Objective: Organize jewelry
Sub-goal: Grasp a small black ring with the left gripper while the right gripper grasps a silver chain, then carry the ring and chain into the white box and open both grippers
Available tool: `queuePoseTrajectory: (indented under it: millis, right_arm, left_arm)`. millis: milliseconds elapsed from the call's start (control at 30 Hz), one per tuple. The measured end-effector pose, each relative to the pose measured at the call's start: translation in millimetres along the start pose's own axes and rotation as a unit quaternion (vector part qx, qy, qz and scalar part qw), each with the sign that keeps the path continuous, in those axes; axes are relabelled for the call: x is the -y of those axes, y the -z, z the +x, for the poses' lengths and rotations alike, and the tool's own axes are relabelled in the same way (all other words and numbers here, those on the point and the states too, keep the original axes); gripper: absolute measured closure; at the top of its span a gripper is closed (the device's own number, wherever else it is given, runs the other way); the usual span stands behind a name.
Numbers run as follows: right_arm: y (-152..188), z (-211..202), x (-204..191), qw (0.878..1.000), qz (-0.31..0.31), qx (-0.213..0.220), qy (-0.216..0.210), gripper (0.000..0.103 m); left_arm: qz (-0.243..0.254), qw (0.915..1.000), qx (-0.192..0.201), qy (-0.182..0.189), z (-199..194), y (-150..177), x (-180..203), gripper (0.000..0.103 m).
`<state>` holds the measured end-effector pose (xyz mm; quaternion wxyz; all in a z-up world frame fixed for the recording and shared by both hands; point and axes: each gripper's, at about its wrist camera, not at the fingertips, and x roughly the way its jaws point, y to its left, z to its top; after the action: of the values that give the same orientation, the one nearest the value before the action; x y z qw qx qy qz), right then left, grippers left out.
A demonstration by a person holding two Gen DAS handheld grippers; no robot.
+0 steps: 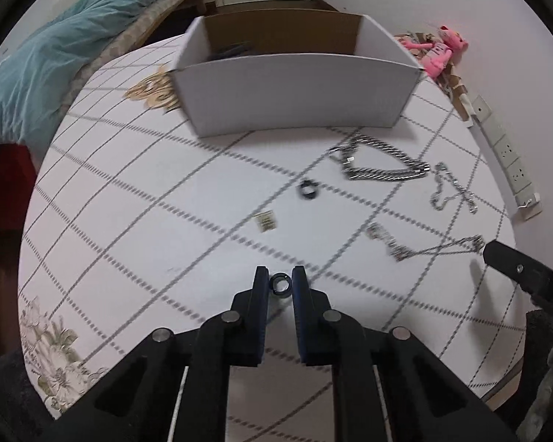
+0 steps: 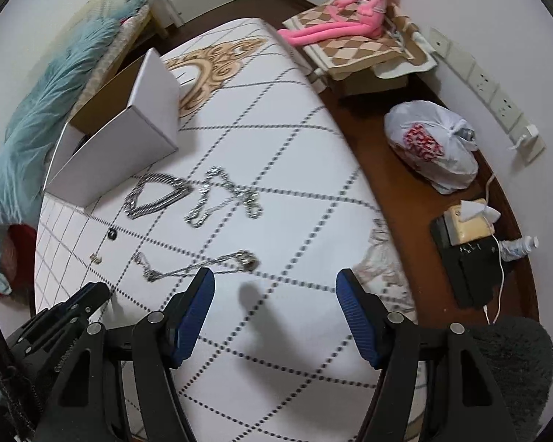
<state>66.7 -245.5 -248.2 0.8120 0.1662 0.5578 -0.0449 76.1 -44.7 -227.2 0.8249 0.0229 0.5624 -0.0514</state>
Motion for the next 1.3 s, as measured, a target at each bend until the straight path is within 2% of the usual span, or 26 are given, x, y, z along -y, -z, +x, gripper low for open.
queuePoseTrajectory:
  millis: [167,233,267,467,667,1067,1300]
  right_arm:
    - [1,10,-21,0.998,-0.042,0.026,0.027,0.062]
    - [3,12,-29,0.996,-0.065,0.033,0.046,0.087]
    - [3,12,-31,0.996,-0.07,0.036,0.048,0.091]
    - [1,-4,-32,0.998,-0.055,0.043,0.006,0.091]
    - [-22,-53,-61,0.993,-0.073,0.076,-0.054,0.091]
    - [-97,-126,-120,0.976,-0.129,0.133,-0.114,0.091]
    - [-150,-132,-149,0.972,-0.143,0.126,-0.138,0.091]
  left_arm:
    - [-0.015,0.9999,-0.005,-0.007,-2,8,-15,0.093]
    - [-0.02,0.9998,-0.004,-0.005,-4,9,-17,0.093]
    - [-0.02,0.9998,-0.003,-0.005,-5,9,-17,0.093]
    - [-0.027,0.9995,0.008,0.011,-19,4,-20,0.093]
    - [-0.029,0.9982,0.045,0.028,-56,-15,-26,0.093]
    - [-0.015,0.9911,0.125,0.045,-117,-89,-29,0.093]
    - [-0.023,0.9895,0.121,0.077,-116,-134,-43,0.093]
